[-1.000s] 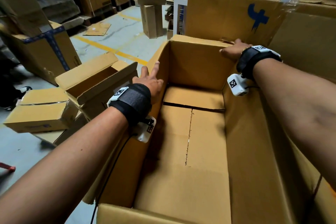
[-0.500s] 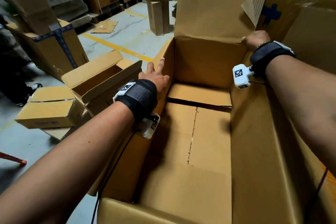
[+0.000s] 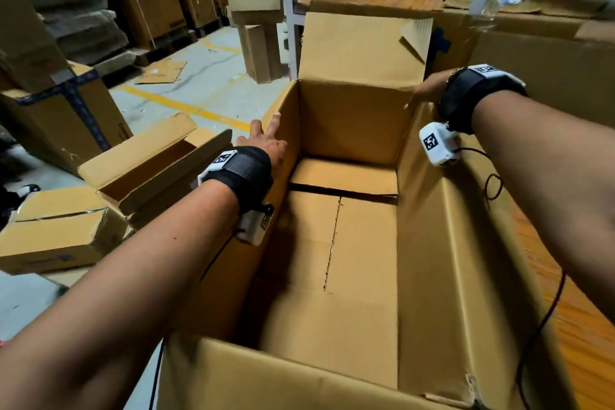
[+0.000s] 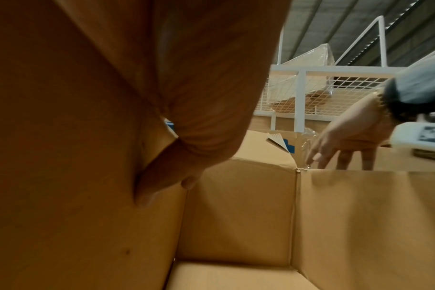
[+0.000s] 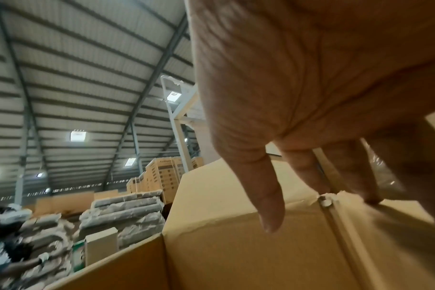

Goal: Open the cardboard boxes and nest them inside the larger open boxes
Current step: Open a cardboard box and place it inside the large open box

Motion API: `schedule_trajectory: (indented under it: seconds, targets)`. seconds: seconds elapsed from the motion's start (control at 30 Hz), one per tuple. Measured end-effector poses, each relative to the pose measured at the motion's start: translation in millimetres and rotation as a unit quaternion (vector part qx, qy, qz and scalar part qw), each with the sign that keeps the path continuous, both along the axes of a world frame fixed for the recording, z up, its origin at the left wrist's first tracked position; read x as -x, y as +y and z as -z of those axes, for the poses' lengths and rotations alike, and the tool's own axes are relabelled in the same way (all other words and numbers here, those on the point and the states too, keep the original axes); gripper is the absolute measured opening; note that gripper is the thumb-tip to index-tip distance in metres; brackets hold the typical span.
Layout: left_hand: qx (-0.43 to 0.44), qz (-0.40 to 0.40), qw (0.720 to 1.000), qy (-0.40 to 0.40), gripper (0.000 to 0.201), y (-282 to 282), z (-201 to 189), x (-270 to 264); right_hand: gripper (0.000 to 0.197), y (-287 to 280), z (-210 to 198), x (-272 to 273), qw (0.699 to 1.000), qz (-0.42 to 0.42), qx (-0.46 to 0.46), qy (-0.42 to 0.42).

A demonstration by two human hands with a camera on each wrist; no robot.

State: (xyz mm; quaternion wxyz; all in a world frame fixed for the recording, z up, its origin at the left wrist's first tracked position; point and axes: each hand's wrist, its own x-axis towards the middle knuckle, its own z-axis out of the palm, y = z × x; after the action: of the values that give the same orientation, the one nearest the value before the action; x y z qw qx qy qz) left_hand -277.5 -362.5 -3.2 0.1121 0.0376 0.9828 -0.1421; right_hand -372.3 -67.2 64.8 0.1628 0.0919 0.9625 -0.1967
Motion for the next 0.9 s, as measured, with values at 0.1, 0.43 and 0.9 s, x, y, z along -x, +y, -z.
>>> schedule_trajectory:
  seconds: [0.1,0.43,0.9]
  targets:
    - [-0.022,-0.001,1.0,-0.016,0.052,-4.9,-4.7,-5.6,0.051,5.0,-2.0,-33.8,0.999,-0.017,-0.041,0.003]
    - [-0.058,-0.06,0.995,-0.062,0.057,-12.9,-24.9,-76.1,0.073,-11.1,17.0,-175.8,0.995,-0.012,-0.101,-0.018]
    - [-0.041,-0.047,0.997,-0.045,0.066,-16.8,-30.0,-164.7,0.085,-17.3,29.4,-305.1,0.993,-0.054,-0.096,-0.035]
